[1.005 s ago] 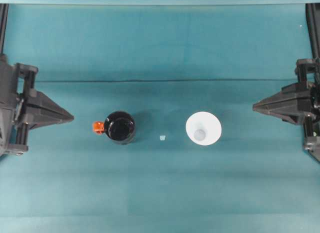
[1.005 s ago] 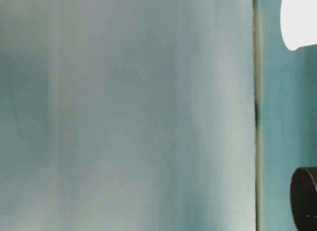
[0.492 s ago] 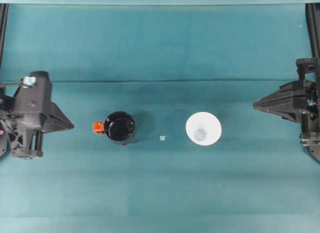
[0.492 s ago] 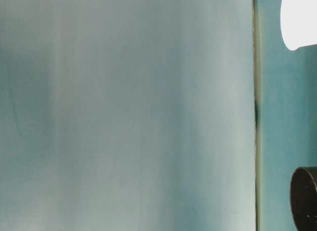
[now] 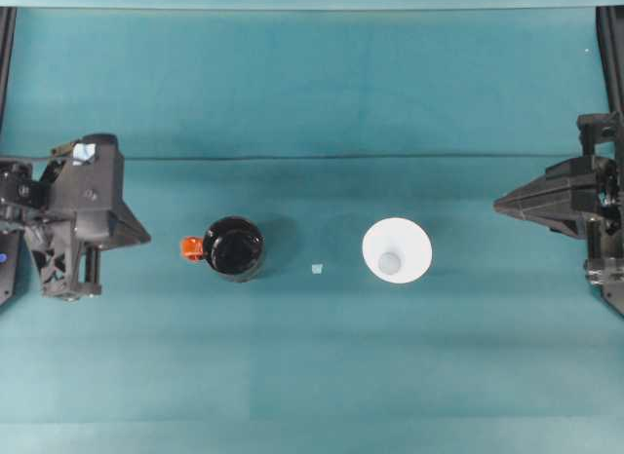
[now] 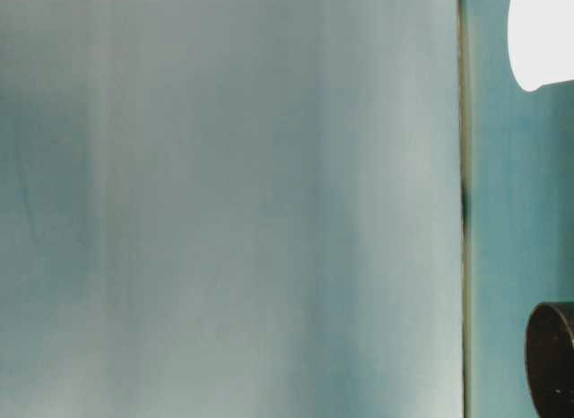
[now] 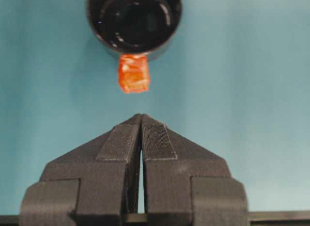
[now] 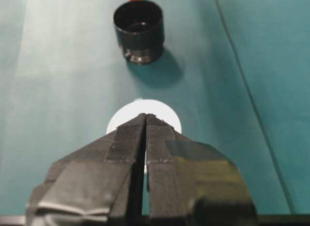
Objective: Put the paper cup into the moved red handle cup holder.
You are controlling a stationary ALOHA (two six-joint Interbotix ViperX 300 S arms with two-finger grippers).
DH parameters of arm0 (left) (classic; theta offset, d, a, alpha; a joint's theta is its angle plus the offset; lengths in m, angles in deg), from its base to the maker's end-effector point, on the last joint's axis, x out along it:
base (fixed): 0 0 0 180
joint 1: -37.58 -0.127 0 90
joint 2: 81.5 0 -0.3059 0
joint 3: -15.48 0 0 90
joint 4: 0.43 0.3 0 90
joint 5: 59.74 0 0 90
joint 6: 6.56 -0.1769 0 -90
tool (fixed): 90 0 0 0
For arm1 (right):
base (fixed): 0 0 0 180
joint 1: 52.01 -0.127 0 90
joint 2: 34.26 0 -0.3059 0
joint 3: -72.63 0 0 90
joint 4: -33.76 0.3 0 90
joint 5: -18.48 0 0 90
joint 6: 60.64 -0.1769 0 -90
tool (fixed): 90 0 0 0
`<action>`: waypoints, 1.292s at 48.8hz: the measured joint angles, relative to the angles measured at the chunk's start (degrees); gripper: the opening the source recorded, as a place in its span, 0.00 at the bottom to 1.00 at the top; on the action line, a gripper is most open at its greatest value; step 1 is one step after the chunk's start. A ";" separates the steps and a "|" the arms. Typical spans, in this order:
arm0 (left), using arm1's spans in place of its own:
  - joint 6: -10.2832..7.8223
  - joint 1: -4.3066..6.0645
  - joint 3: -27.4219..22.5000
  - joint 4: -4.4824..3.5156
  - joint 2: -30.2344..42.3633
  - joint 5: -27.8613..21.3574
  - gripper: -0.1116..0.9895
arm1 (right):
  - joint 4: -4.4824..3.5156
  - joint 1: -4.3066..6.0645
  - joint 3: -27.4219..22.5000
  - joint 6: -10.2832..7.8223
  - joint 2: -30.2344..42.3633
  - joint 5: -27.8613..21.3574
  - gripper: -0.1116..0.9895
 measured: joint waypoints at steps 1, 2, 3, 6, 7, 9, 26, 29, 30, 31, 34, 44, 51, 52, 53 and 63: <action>0.44 -0.18 0.00 0.00 0.00 0.09 0.21 | 0.09 0.00 0.00 0.00 -0.09 0.00 0.01; 0.88 -0.18 0.00 0.09 0.09 0.26 0.25 | 0.09 0.00 0.00 0.00 0.00 0.00 0.01; 1.49 -0.26 0.00 0.00 0.18 0.62 0.29 | 0.00 0.00 0.00 0.00 0.00 0.00 0.01; 3.25 -0.35 0.00 0.00 0.26 2.02 0.45 | 0.00 0.00 0.00 0.00 -0.09 0.00 0.01; 3.69 -0.44 0.00 0.00 0.18 2.64 0.51 | 0.09 -0.09 0.00 0.00 -0.09 0.00 0.01; 4.75 -0.44 0.00 0.09 0.26 3.69 0.63 | 0.00 0.00 0.00 0.00 -0.09 0.00 0.01; 6.59 -0.53 0.09 0.09 4.31 5.27 0.98 | 0.00 0.00 0.00 0.00 -0.09 -1.23 0.01; 6.59 -0.53 0.09 0.09 5.45 5.45 0.99 | 0.00 -0.09 0.00 0.00 -0.09 -1.41 0.01; 6.68 -0.53 0.00 0.00 5.80 5.45 0.99 | 0.00 0.00 0.00 0.00 -0.09 -1.41 0.01; 6.59 -0.53 0.00 0.00 6.24 5.54 0.99 | 0.00 0.00 0.00 0.00 -0.18 -1.49 0.01; 6.59 -0.62 0.00 0.09 7.65 5.71 0.99 | 0.09 0.00 0.00 0.00 -0.18 -1.58 0.01; 6.50 -1.14 -0.26 0.18 13.97 8.61 0.99 | 0.00 0.00 0.00 0.00 -0.18 -1.58 0.01; 6.33 -1.14 -0.88 0.26 18.02 10.99 0.99 | 0.00 -0.09 0.00 0.00 -0.18 -1.58 0.01; 6.42 -1.23 -0.97 0.26 18.63 11.25 0.99 | 0.00 0.00 0.00 0.00 -0.18 -1.58 0.01; 6.33 -1.14 -1.14 0.26 19.25 11.43 0.99 | 0.00 0.00 0.00 0.00 -0.18 -1.58 0.01; 6.33 -1.23 -2.11 0.35 24.70 13.71 0.99 | 0.09 0.00 0.00 0.00 -0.18 -1.58 0.01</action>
